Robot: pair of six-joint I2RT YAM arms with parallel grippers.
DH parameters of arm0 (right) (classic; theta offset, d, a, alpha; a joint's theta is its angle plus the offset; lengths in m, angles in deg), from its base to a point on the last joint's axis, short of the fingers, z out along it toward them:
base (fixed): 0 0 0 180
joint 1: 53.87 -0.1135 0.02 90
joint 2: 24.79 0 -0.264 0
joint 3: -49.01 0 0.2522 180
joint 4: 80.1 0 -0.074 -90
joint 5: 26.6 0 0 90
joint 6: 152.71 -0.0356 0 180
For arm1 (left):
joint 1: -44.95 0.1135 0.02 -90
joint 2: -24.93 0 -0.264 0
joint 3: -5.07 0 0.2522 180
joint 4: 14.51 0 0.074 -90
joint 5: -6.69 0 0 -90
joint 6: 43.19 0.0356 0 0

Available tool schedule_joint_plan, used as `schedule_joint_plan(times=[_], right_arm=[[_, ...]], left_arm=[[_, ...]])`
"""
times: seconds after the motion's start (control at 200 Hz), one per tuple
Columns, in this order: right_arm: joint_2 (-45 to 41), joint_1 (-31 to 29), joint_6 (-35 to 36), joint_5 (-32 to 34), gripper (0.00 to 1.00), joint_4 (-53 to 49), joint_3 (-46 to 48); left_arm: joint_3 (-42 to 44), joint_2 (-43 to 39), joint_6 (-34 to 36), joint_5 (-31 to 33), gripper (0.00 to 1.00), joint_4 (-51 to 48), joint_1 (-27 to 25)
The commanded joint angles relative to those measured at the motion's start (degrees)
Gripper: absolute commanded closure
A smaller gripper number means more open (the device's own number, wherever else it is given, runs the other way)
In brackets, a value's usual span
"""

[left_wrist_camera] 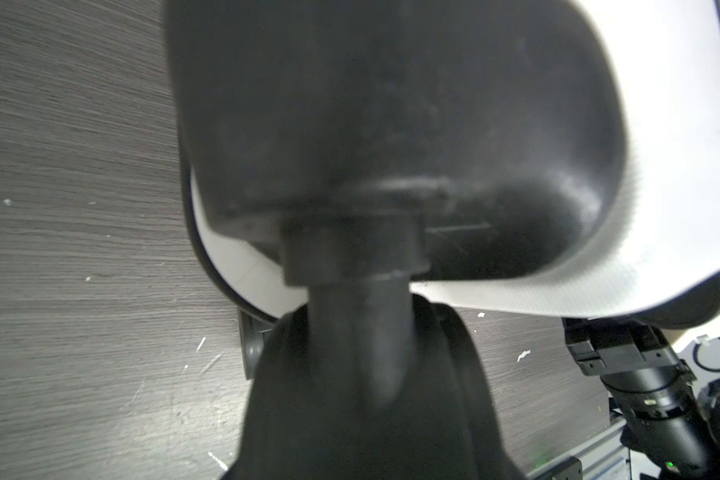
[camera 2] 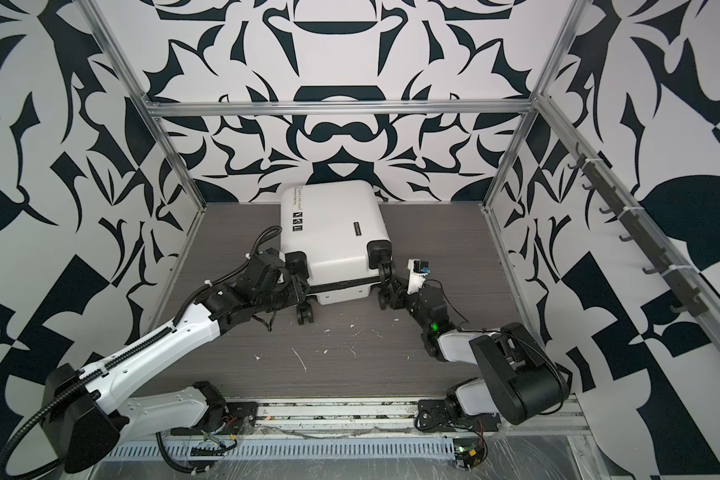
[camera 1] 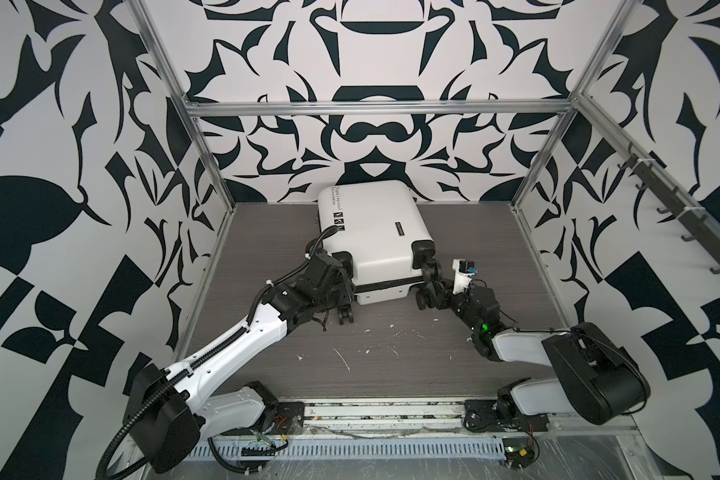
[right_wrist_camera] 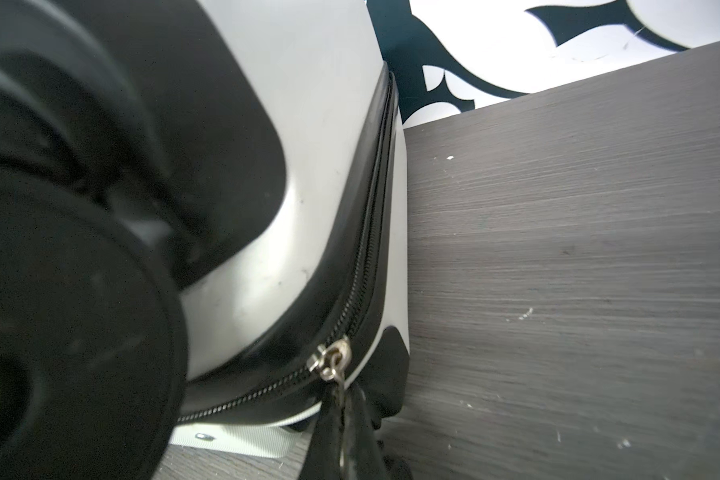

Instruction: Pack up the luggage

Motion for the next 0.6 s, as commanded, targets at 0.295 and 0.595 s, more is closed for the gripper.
schedule_joint_plan(times=[0.295, 0.595], right_arm=[[0.79, 5.56, 1.33, -1.61, 0.99, -8.97, -6.40], [-10.41, 5.57, 5.84, 1.01, 0.54, -23.54, -4.97]], left_arm=[[-0.18, -4.47, 2.30, 5.69, 1.00, -6.51, 2.97], [-5.12, -6.17, 4.20, 7.78, 0.17, -11.50, 4.44]])
